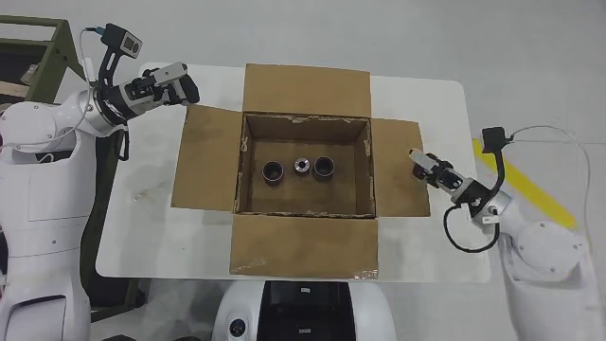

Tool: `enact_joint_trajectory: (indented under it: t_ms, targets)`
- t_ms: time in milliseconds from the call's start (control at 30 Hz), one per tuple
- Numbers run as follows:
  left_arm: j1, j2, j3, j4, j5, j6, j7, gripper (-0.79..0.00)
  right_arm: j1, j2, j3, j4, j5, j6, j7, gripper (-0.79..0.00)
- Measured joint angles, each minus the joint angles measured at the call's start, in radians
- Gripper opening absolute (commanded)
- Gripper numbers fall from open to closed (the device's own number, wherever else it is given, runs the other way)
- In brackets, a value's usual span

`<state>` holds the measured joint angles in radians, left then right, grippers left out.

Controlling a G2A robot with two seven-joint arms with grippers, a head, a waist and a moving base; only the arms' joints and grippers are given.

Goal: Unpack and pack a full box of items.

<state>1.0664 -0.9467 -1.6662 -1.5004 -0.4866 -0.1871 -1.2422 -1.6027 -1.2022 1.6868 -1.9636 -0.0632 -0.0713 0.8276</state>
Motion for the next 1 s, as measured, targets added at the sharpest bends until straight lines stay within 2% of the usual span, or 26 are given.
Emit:
enact_joint_trajectory:
  t_ms: [200,633,1000]
  targets:
    - [0.0,0.0,0.0,0.0,0.0,0.0,0.0,0.0,0.001,0.005,0.024,0.051,-0.023,0.032,-0.053,0.0]
    - [0.0,0.0,0.0,0.0,0.0,0.0,0.0,0.0,0.005,0.014,-0.003,0.161,0.041,0.001,-0.021,0.0]
    - [0.0,0.0,0.0,0.0,0.0,0.0,0.0,0.0,-0.01,0.023,-0.004,0.131,0.122,-0.071,0.017,0.0]
